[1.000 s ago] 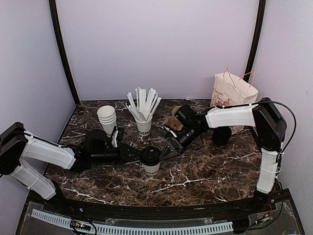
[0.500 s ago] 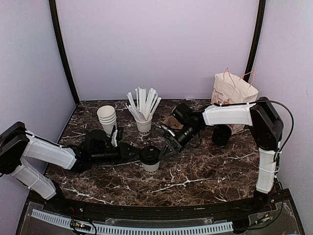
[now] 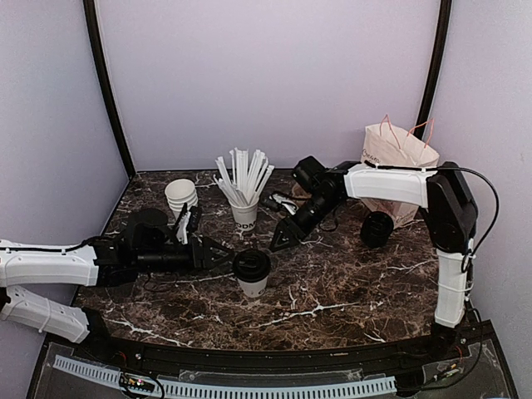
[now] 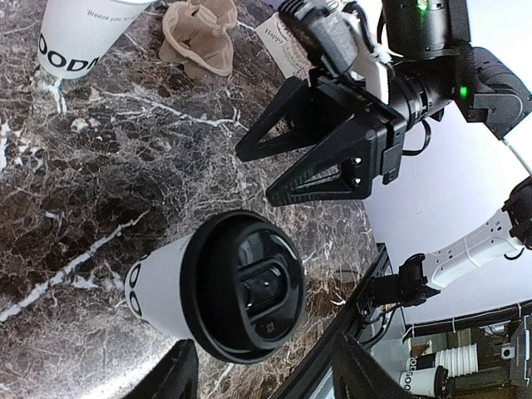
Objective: Pack the takeout coffee
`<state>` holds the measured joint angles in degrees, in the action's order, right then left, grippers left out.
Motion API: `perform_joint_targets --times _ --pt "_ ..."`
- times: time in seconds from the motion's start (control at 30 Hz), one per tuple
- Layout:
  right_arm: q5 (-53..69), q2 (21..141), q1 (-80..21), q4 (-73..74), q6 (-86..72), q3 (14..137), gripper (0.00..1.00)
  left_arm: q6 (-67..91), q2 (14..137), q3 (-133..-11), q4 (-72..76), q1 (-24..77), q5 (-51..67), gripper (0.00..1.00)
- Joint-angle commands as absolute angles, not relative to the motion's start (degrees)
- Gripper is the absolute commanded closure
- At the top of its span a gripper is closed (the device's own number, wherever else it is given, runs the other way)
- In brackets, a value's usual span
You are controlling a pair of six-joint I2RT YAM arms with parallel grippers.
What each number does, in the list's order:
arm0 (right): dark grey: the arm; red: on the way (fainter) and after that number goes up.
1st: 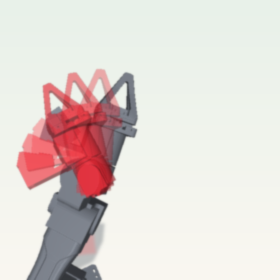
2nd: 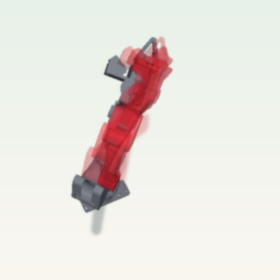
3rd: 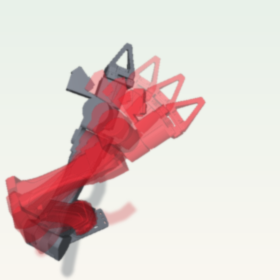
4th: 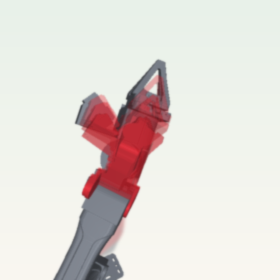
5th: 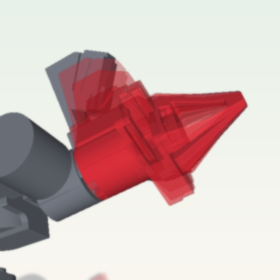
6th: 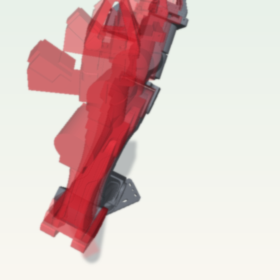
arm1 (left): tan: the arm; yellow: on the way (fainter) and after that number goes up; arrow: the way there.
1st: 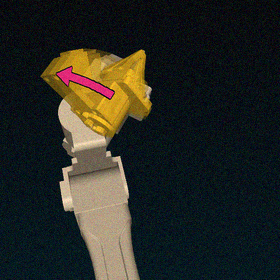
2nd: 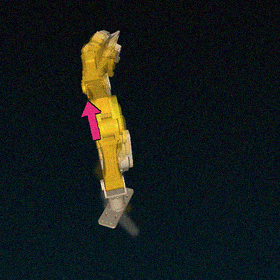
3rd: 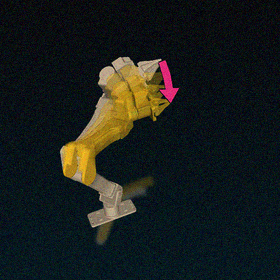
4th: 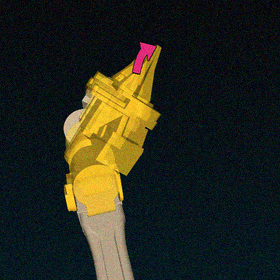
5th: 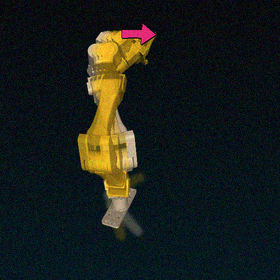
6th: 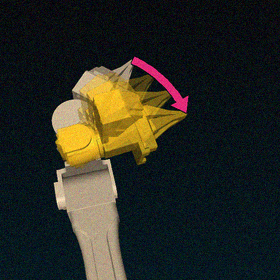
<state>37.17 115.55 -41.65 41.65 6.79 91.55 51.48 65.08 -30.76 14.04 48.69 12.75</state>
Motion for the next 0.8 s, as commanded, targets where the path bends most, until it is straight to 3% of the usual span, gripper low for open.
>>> perform_joint_targets --times 0.0,0.3,0.77 --pt "36.62 115.87 -41.63 43.73 7.82 93.06 0.44 49.49 62.76 -32.49 7.61 48.81 9.62 0.42" --pt "39.80 111.19 -41.57 41.67 6.98 88.11 0.44 49.92 67.01 -31.05 12.31 48.82 12.41 0.40" --pt "46.39 115.89 -41.57 41.92 4.10 90.93 0.45 50.69 75.67 -34.71 19.33 48.87 14.22 0.37"
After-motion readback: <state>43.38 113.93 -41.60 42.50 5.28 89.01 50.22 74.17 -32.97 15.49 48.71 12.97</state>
